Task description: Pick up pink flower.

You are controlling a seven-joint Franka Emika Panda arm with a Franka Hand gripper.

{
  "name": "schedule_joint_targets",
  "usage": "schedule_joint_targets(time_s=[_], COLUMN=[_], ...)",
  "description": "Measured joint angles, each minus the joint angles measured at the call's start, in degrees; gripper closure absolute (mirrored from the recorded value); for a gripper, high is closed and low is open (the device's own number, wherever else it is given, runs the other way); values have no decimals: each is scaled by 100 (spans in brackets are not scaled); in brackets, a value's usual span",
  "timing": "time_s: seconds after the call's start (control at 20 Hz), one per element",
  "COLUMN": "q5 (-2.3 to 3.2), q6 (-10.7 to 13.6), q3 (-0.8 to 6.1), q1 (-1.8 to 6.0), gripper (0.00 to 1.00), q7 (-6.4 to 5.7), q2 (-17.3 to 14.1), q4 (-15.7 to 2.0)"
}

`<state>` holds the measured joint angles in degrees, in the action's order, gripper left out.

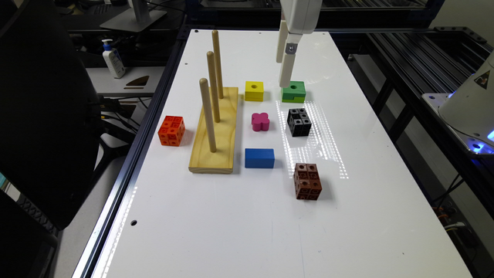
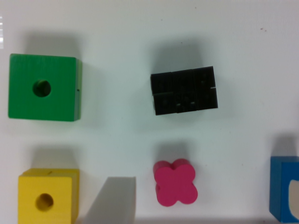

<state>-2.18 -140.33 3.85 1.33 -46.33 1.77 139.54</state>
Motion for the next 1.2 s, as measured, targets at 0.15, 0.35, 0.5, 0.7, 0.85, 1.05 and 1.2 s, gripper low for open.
schedule_joint_targets(time_s=[0.15, 0.35, 0.5, 0.7, 0.85, 1.05, 1.2], q5=[3, 10, 17, 21, 22, 29, 34], q6=[-1, -172, -422, -483, -483, -497, -664], q3=[0, 0, 0, -1, -1, -3, -4], q1=[1, 2, 2, 3, 3, 23, 38], gripper=[0, 0, 0, 0, 0, 0, 0], q7=[0, 0, 0, 0, 0, 8, 15], q2=[-33, -269, -532, -645, -645, -695, -877], q4=[0, -5, -23, -82, -93, -101, -103])
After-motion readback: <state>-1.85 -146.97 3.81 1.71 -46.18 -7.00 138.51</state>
